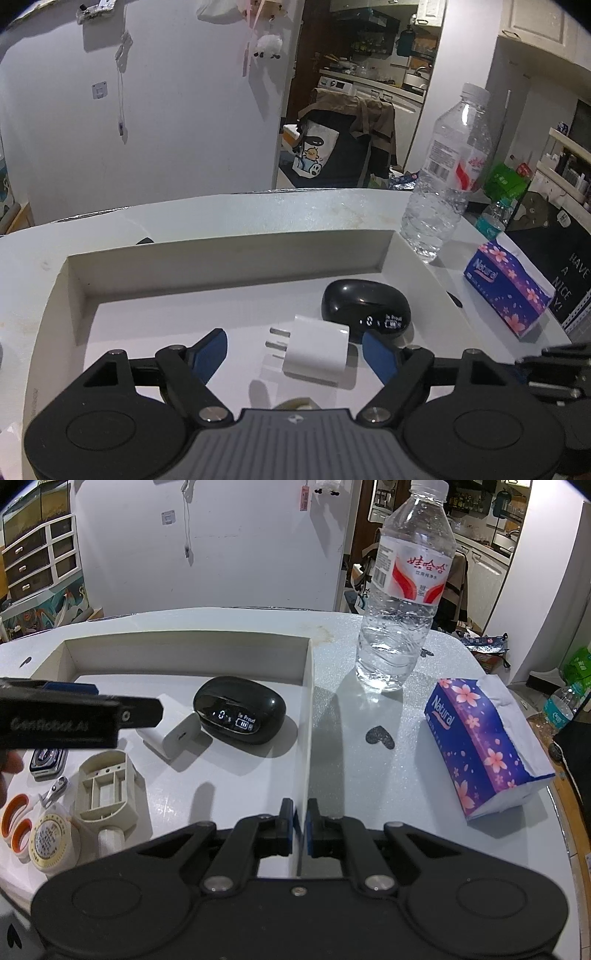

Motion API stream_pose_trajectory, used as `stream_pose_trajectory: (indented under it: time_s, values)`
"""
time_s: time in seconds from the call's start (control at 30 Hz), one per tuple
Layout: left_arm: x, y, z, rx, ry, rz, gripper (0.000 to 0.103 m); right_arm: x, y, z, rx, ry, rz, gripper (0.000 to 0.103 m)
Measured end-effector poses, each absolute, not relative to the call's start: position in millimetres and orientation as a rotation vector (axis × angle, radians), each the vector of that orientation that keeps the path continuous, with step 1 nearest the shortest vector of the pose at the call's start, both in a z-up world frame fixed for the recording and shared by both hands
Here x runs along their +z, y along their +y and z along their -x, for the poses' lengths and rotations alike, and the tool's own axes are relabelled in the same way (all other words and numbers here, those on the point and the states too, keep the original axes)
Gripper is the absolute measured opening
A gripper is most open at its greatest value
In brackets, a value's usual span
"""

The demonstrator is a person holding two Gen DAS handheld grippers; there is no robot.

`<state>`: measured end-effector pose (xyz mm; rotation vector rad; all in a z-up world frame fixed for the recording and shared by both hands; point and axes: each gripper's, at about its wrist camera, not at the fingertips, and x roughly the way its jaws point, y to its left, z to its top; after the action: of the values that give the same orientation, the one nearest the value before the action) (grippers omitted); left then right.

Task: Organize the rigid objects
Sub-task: 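Carry the white charger into the white tray and open the left gripper, then move the left gripper back to the larger white charger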

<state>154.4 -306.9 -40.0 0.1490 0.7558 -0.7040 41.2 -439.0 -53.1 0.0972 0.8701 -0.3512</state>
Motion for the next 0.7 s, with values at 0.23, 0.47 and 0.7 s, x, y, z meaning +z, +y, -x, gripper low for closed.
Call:
stream_pose_trajectory:
  time_s: [0.23, 0.47, 0.7]
  values:
    - [-22, -289, -134, -0.734, 0.7, -0.151, 0.082, -53, -439, -41, -0.351, 0.87, -0.1, 0.007]
    - [4, -256, -107, -0.773, 0.607, -0.15, 0.092, -53, -439, -41, -0.351, 0.87, -0.099, 0.007]
    - [10, -226, -87, -0.787, 0.56, -0.173, 0.103, -53, -439, -41, -0.351, 0.87, -0.098, 0.007]
